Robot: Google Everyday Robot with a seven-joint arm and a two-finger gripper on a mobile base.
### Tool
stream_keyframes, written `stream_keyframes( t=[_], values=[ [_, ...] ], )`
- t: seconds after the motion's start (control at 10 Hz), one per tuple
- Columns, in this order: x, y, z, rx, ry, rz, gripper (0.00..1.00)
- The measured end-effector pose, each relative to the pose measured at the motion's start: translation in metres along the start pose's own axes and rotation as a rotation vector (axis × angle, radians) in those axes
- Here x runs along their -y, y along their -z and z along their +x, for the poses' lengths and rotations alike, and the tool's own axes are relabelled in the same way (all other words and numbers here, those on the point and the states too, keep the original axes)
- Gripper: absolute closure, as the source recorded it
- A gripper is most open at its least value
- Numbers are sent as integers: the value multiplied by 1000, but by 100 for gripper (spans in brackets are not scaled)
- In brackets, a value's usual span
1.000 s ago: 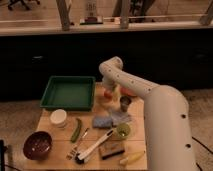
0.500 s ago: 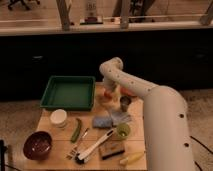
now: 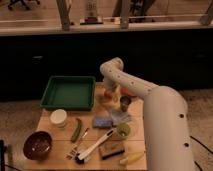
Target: Place apple in paper cup
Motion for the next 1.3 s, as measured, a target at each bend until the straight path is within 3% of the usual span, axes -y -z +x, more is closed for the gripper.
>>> stream_keyframes(
  t=[0.3, 0.4, 1.0, 1.2, 1.3],
  values=[
    [0, 1, 5, -2, 2, 0, 21],
    [1, 0, 7, -3, 6, -1, 26],
    [2, 5, 12, -1, 15, 19, 88],
    [1, 13, 13, -6, 12, 39, 100],
    [1, 18, 14, -11, 13, 50, 100]
  ],
)
